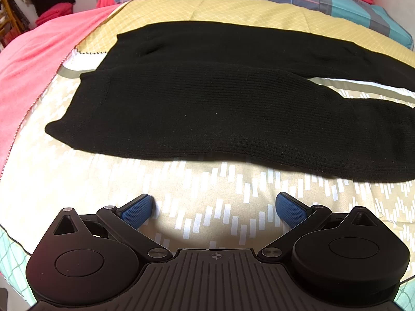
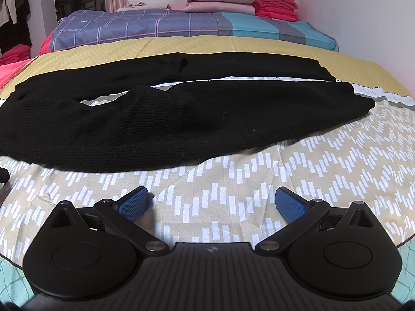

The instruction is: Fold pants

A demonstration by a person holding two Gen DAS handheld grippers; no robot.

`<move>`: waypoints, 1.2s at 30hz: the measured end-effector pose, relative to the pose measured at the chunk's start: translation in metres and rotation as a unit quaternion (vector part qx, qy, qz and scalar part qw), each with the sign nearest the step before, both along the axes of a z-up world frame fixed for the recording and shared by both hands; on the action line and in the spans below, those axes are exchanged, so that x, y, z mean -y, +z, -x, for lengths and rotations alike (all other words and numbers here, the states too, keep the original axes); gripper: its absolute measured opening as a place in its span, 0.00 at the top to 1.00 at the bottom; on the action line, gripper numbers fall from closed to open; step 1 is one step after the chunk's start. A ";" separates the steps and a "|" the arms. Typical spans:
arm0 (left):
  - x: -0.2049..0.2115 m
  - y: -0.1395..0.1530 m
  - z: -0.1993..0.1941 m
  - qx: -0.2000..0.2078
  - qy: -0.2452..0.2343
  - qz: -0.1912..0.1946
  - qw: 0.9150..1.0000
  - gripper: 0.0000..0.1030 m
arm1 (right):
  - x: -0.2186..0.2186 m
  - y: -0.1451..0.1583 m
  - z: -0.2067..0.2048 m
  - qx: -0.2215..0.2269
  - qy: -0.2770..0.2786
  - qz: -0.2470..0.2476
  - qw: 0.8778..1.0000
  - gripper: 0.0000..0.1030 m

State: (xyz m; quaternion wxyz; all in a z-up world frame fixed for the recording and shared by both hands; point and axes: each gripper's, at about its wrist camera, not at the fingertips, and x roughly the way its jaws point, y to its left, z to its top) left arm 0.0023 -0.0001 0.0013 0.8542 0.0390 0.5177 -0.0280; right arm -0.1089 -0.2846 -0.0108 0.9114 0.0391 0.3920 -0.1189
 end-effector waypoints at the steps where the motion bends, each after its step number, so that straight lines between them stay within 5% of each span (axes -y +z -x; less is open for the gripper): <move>1: 0.000 0.000 0.000 0.000 -0.001 0.000 1.000 0.00 | 0.000 0.000 0.000 0.000 0.000 0.000 1.000 0.00; 36: 0.000 -0.002 0.001 -0.001 -0.002 0.001 1.000 0.00 | -0.003 -0.001 0.003 -0.002 -0.008 0.002 1.000 0.00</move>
